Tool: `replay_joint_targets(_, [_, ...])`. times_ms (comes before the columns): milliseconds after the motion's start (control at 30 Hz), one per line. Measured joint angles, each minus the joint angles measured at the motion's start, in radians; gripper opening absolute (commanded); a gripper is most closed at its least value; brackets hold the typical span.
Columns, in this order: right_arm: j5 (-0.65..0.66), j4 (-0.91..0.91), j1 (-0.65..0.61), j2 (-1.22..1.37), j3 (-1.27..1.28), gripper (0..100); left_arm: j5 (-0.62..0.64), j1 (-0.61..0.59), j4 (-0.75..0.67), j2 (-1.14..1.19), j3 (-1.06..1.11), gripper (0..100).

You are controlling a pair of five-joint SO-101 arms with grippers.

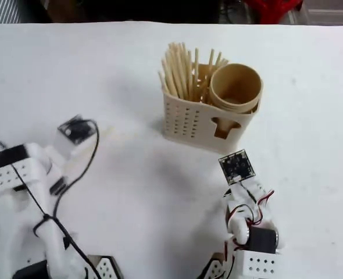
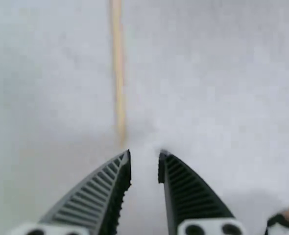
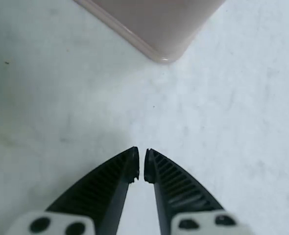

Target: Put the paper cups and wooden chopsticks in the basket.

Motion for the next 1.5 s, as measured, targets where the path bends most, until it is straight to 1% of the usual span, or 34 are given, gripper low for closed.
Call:
replay_joint_targets(100, [0.0, 0.0, 0.0, 0.0, 0.0, 3.8, 0.061, 0.155, -0.031, 0.02, -0.046, 16])
replay_joint_targets(167, [0.0, 0.0, 0.0, 0.0, 0.0, 3.8, 0.095, 0.262, -0.048, 0.077, -0.097, 17])
replay_joint_targets(200, [0.0, 0.0, 0.0, 0.0, 0.0, 3.8, 0.118, 0.305, -0.057, 0.118, -0.13, 17])
replay_joint_targets(267, [0.0, 0.0, 0.0, 0.0, 0.0, 3.8, 0.146, 0.35, -0.064, 0.229, -0.218, 16])
replay_joint_targets(333, [0.0, 0.0, 0.0, 0.0, 0.0, 3.8, 0.153, 0.356, -0.064, 0.359, -0.322, 16])
replay_joint_targets(500, [0.0, 0.0, 0.0, 0.0, 0.0, 3.8, 0.16, 0.353, -0.02, 0.712, -0.611, 12])
replay_joint_targets(567, [0.0, 0.0, 0.0, 0.0, 0.0, 3.8, 0.16, 0.348, 0.0, 0.81, -0.701, 13])
replay_joint_targets(667, [0.0, 0.0, 0.0, 0.0, 0.0, 3.8, 0.163, 0.342, 0.008, 0.901, -0.775, 13])
replay_joint_targets(967, [0.0, 0.0, 0.0, 0.0, 0.0, 3.8, 0.166, 0.31, 0.009, 1.043, -0.855, 12])
replay_joint_targets(1233, [0.0, 0.0, 0.0, 0.0, 0.0, 3.8, 0.169, 0.308, 0.011, 1.066, -0.87, 12])
replay_joint_targets(1367, [0.0, 0.0, 0.0, 0.0, 0.0, 3.8, 0.172, 0.31, 0.032, 1.068, -0.875, 8])
replay_joint_targets(1500, [0.0, 0.0, 0.0, 0.0, 0.0, 3.8, 0.178, 0.311, 0.107, 1.082, -0.89, 3])
